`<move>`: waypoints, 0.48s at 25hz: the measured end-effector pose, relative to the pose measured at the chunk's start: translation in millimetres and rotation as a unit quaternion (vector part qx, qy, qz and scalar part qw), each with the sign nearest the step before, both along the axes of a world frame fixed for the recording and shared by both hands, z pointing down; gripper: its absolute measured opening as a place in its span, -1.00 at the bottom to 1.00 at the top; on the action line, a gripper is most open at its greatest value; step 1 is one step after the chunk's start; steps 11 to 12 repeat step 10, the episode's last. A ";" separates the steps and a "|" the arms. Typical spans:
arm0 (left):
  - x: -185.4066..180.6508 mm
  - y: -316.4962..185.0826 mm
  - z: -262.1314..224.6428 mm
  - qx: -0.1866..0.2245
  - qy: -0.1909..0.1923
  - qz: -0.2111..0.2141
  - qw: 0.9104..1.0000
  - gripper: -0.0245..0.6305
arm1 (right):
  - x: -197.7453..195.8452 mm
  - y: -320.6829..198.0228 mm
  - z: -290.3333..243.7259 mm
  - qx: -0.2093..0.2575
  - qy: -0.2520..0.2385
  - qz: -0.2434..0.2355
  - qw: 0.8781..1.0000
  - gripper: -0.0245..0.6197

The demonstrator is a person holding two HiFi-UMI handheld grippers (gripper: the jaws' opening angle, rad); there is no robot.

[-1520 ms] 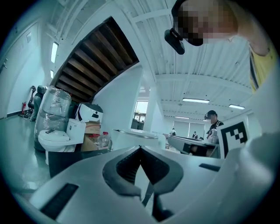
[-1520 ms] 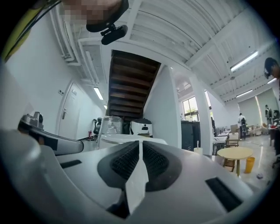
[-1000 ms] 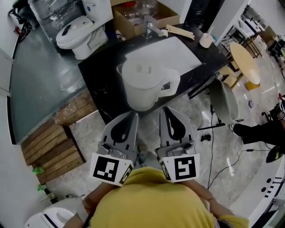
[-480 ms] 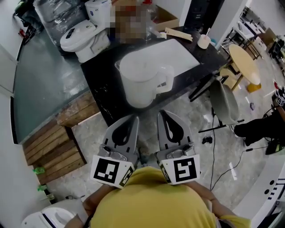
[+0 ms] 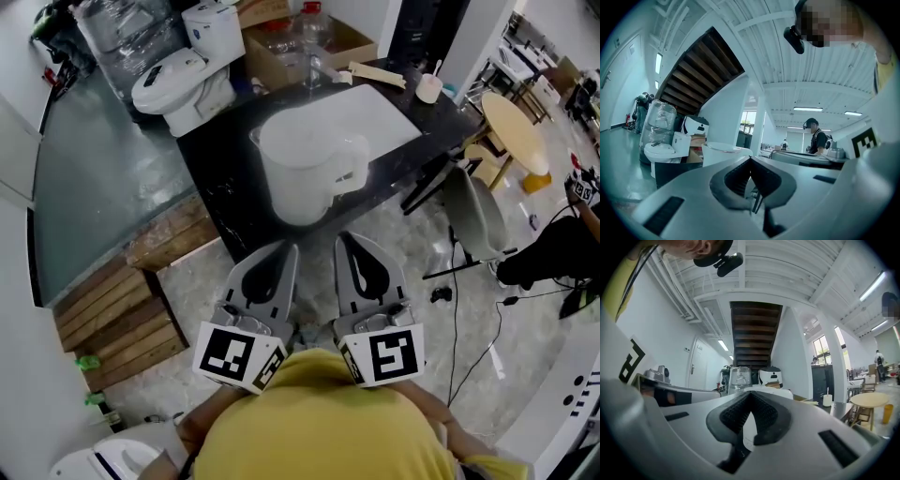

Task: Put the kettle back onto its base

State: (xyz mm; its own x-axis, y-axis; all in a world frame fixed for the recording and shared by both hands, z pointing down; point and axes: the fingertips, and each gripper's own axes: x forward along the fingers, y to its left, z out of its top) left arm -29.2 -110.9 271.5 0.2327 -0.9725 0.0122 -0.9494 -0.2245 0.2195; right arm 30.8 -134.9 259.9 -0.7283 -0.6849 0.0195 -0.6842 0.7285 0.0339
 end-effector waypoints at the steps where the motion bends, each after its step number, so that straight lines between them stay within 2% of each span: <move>1: -1.0 0.7 -1.5 -0.001 0.000 0.002 1.000 -0.90 | -0.8 1.2 -1.3 -0.001 0.000 0.002 1.000 -0.88; 12: -8.4 4.0 4.7 -0.011 0.003 0.020 1.000 -0.90 | -6.3 7.8 12.4 -0.023 0.006 0.019 1.000 -0.88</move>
